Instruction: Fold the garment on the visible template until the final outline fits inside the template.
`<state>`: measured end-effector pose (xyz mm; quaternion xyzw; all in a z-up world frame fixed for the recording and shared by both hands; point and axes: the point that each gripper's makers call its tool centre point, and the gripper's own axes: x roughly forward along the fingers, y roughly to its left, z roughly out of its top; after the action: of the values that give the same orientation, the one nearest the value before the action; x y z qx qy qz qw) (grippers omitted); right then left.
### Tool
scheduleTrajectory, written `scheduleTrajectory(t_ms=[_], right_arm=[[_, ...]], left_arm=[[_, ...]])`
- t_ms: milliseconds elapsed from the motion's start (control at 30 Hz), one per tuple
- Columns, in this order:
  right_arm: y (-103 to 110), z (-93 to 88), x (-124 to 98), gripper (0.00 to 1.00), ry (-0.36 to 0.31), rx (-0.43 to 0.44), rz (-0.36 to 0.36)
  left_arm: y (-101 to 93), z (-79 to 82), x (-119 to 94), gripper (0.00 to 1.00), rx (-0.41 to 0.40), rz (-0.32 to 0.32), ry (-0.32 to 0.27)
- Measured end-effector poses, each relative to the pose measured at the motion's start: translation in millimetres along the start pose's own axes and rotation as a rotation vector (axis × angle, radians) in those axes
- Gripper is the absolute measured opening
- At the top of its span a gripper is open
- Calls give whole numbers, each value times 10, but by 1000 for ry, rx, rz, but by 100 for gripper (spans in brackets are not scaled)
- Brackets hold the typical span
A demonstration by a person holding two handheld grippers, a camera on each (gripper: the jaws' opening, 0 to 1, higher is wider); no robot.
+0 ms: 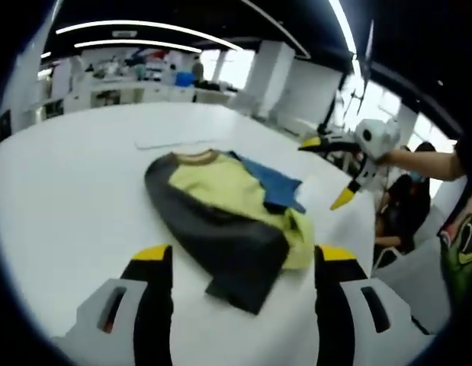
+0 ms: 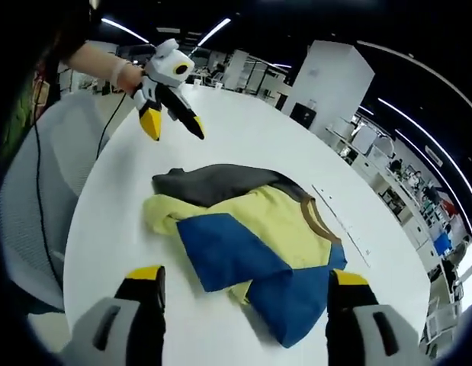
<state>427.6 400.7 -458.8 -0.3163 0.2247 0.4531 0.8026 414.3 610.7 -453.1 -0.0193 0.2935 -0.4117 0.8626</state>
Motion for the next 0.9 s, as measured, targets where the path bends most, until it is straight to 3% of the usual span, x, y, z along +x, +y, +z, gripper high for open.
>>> scheduleTrajectory(t_ms=[300,500,667,900], right_arm=[[46,-101,-89,100,-2,49,-18],[70,-141,-115,99,1,72,-37],[143,-29,-94,78,-17,48,-55],[292,18,76,74,-14,30,-35]], left_arm=[[-38,-4,-8,75,26,-21,15],[-53,-34,-37,81,48,-27,26],[-32,-61,-55,81,36,-17,25],[-30,-73,-53,79,28,-16,20]])
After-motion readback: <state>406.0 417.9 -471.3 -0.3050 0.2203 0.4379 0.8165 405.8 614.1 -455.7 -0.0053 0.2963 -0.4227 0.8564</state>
